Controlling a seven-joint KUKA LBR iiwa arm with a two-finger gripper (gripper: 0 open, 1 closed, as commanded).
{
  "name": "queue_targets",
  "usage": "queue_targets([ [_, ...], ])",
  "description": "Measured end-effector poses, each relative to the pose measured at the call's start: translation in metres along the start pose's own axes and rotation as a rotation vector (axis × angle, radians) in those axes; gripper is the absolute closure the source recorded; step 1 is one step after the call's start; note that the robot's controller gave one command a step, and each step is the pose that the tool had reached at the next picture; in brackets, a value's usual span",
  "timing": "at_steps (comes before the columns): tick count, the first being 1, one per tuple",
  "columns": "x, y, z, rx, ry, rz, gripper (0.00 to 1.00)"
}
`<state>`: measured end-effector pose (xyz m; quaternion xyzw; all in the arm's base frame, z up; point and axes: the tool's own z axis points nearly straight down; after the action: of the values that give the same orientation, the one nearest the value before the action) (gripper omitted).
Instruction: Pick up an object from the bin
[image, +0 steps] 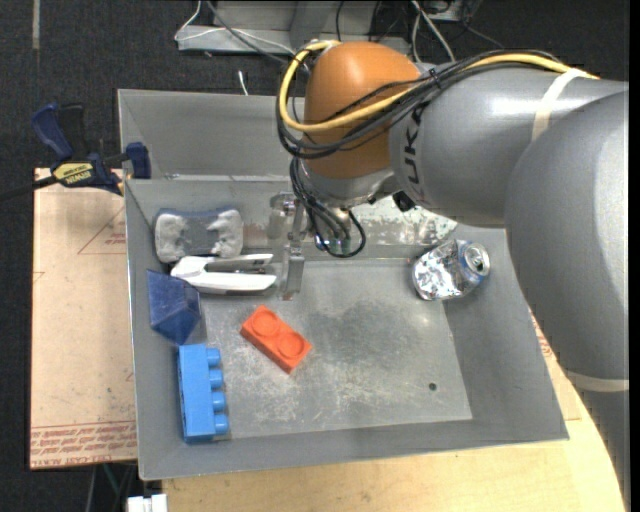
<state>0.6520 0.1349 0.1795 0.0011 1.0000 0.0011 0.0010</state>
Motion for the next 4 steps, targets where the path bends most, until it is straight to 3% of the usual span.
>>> queue_targets([
  [1, 0.000, 0.000, 0.000, 0.000, 0.000, 0.000, 0.00],
  [2, 0.036, -0.016, 0.050, 0.001, 0.005, -0.025, 0.00],
  [3, 0.062, -0.015, 0.064, -0.002, -0.007, -0.034, 0.00],
  [4, 0.079, 0.006, 0.107, -0.002, -0.006, -0.063, 0.00],
])
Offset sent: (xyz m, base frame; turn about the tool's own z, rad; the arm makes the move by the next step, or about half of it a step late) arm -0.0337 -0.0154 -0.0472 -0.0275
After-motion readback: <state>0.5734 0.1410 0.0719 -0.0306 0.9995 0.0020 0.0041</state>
